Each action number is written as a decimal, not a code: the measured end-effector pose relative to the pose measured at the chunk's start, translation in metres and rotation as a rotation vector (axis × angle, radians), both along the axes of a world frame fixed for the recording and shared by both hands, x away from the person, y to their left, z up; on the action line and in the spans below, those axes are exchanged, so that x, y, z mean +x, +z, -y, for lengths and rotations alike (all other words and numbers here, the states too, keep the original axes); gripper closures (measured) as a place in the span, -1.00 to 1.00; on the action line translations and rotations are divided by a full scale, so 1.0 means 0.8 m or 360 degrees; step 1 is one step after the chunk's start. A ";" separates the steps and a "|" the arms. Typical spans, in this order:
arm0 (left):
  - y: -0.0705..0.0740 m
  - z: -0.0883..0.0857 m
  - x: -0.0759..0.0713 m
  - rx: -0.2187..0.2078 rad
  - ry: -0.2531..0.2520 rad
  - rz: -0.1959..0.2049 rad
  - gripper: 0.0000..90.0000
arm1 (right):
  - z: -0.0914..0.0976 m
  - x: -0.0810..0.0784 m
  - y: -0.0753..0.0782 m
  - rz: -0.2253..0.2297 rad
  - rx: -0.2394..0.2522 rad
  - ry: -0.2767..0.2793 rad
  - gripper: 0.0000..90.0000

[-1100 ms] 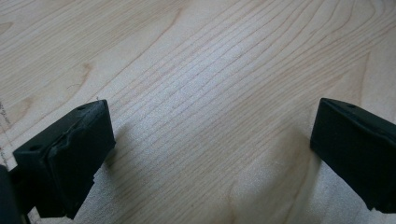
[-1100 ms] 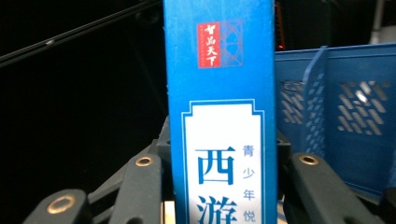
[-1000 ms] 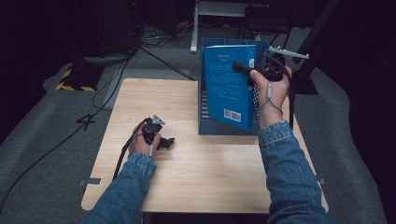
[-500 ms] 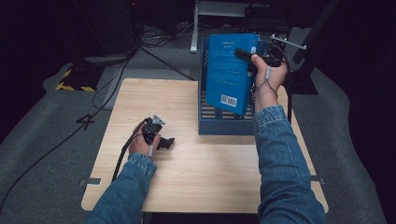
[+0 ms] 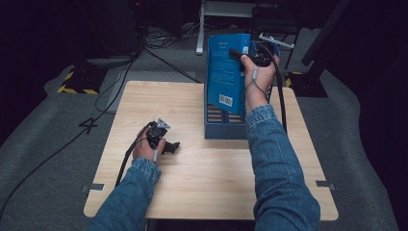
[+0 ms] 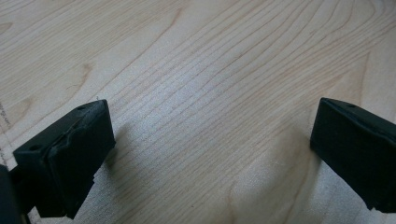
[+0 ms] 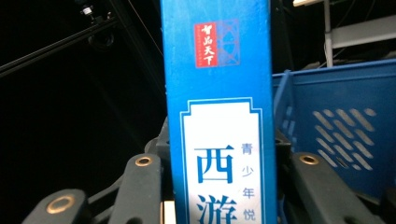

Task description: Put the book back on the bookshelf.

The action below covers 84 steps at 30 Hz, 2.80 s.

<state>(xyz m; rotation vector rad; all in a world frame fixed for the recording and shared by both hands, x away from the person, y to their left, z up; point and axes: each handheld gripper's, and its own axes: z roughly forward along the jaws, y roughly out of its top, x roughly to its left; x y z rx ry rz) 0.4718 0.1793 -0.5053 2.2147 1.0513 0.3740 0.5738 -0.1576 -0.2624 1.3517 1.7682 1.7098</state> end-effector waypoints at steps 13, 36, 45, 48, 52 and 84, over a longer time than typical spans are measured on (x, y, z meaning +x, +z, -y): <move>0.000 0.000 0.000 0.0001 -0.0001 0.0000 -1.00 | -0.028 0.005 0.015 0.0146 -0.0114 -0.0071 0.37; 0.000 0.001 0.000 -0.0003 -0.0001 -0.0002 -0.99 | -0.098 -0.006 -0.084 0.0338 -0.0385 -0.0176 0.33; 0.000 0.002 0.000 -0.0008 0.0002 -0.0002 -0.99 | -0.092 -0.001 -0.135 0.0307 -0.0339 -0.0208 0.34; 0.000 0.001 0.000 -0.0001 -0.0006 -0.0004 -0.99 | -0.090 -0.007 -0.151 0.0341 -0.0298 -0.0237 0.34; 0.000 0.002 0.000 0.0000 -0.0007 -0.0001 -0.99 | -0.091 -0.016 -0.159 0.0397 -0.0351 -0.0258 0.34; 0.000 -0.013 -0.021 -0.0005 0.0007 -0.0006 -0.99 | -0.039 -0.054 -0.108 0.0365 -0.0373 -0.0115 -0.05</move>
